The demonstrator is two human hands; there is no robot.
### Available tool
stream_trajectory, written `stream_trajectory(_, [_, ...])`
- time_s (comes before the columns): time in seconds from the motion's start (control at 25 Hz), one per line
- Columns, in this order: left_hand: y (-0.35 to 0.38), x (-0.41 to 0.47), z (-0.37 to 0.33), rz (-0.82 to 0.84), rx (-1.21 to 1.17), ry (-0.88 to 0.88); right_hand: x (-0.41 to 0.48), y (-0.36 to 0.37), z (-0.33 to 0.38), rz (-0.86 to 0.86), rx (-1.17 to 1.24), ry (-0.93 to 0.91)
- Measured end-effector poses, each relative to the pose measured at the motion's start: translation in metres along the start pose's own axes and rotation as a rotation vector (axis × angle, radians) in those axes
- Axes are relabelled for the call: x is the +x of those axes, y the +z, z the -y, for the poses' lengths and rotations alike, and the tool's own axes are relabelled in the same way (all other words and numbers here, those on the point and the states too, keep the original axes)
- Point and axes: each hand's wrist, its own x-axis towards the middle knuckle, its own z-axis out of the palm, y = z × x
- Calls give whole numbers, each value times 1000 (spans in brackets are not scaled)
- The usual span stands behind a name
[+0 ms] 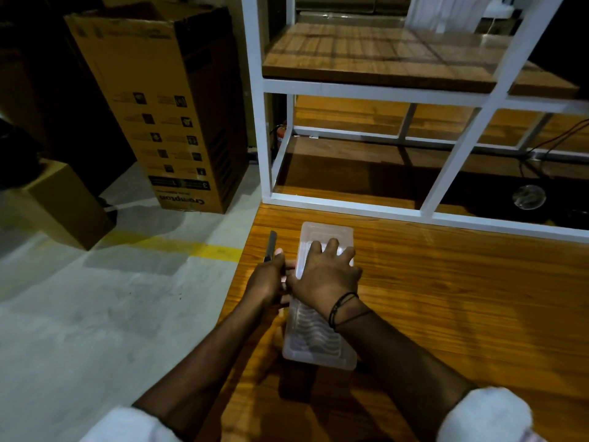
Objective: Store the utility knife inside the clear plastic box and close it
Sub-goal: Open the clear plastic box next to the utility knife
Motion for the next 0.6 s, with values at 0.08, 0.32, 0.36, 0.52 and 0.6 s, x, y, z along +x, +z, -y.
stream_trajectory(0.08, [1,-1,-1,-10,28,21,2,-1,-1,-3,18,9])
stream_trajectory(0.32, [4,-2,-1,-41,86,30,2,-5,-4,-3,70,20])
stream_trajectory(0.36, [4,-3,-2,-38,91,22,1,-6,-6,7,81,8])
stream_trajectory(0.52, [6,-8,-6,-13,101,9,-13,-1,-22,85,142,-127])
stream_trajectory(0.6, [8,-9,-6,8,100,-9,-21,2,-24,93,154,-136])
